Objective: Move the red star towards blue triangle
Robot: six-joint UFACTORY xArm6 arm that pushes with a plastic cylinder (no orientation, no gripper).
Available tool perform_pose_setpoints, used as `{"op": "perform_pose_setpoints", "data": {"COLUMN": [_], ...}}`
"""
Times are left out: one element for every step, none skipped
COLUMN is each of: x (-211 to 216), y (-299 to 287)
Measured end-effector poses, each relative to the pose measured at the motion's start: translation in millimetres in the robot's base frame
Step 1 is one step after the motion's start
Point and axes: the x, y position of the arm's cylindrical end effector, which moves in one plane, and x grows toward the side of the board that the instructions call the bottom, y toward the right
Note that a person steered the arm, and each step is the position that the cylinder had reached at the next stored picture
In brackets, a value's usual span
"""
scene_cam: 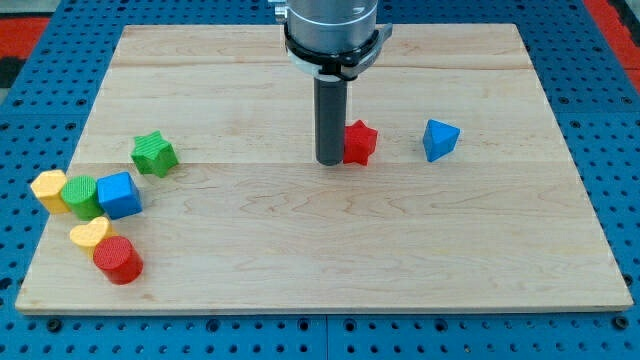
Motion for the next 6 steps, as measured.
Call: {"op": "perform_pose_setpoints", "data": {"x": [-4,-10,-26,-29,-25,-24], "y": [6,7,2,2,2,2]}}
